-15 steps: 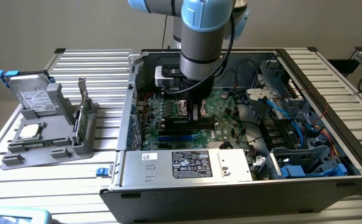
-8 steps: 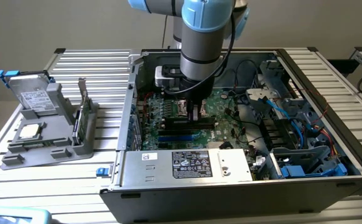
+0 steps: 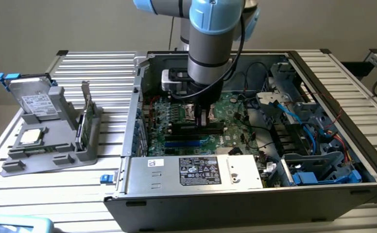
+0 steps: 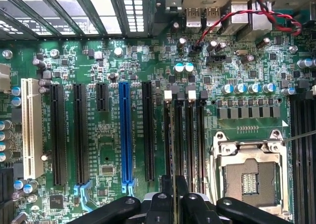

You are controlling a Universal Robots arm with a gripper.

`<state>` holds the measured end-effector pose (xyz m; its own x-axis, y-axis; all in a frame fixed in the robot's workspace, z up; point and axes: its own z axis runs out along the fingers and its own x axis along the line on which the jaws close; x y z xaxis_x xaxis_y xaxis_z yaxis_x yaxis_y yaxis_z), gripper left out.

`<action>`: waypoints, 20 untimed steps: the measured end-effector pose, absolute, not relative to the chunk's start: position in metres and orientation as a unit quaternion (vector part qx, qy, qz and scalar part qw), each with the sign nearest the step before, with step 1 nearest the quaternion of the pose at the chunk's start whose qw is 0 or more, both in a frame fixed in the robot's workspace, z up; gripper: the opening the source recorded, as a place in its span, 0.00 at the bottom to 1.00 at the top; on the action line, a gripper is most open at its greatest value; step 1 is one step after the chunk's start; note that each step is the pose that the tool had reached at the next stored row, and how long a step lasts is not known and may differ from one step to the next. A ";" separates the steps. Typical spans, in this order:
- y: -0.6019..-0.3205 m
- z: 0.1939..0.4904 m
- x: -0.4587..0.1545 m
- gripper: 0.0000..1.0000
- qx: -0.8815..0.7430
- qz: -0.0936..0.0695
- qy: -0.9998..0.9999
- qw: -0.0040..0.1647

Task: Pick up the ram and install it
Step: 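Insert the ram into the slot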

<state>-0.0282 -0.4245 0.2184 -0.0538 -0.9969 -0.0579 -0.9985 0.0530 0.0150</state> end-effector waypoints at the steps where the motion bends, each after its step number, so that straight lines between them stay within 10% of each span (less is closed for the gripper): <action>1: -0.425 0.218 -0.028 0.15 -0.688 0.025 0.725 0.016; 20: -0.426 0.217 -0.028 0.15 -0.687 0.026 0.726 0.016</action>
<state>-0.0282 -0.4255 0.2166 -0.0557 -0.9967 -0.0593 -0.9984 0.0549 0.0151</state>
